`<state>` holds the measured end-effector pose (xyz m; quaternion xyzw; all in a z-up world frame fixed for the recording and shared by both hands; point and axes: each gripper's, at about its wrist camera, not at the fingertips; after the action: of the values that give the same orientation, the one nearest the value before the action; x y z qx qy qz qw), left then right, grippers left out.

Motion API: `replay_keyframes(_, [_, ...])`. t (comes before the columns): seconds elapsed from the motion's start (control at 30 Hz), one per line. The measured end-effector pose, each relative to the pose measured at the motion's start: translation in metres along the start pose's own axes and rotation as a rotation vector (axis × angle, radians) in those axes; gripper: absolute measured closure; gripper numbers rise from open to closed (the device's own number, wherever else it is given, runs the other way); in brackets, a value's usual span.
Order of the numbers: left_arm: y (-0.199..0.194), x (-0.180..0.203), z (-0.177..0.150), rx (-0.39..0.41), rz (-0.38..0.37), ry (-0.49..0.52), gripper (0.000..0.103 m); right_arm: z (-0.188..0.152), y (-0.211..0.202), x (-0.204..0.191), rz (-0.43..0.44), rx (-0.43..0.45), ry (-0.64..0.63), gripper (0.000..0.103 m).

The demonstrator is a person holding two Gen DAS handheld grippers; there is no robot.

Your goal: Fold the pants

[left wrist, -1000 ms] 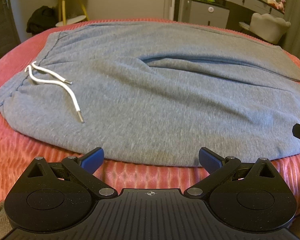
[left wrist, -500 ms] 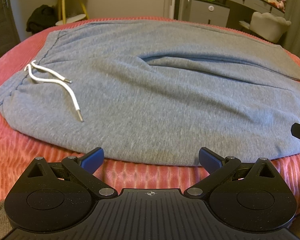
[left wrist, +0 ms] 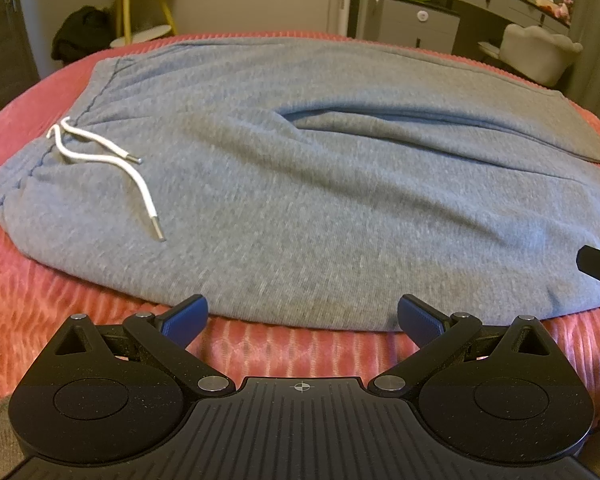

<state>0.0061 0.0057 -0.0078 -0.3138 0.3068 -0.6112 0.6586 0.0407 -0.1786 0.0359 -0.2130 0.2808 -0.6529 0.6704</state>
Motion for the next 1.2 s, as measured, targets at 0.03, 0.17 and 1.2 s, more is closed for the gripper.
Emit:
replay_keyframes(0.03, [0.0,0.0,0.0,0.0,-0.002,0.0,0.0,0.0,0.001,0.0,0.002,-0.002,0.003,0.004])
replay_keyframes(0.17, [0.001,0.0,0.0,-0.004,-0.006,0.0,0.0,0.002,0.006,0.004,0.013,-0.017,0.024,0.004])
replay_keyframes(1.2, [0.1,-0.063,0.098,0.321,0.332,-0.255,0.0,0.19,0.185,0.117,-0.058,-0.095,0.25,0.004])
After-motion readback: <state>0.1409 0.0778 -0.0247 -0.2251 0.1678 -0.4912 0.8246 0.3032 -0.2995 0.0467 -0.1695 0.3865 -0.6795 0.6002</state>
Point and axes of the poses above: each gripper's, at about its wrist camera, not at the fingertips, and y roughly the way its jaws point, x to its right, z to its top, and after that the axes turned 4 degrees about z, right-handed
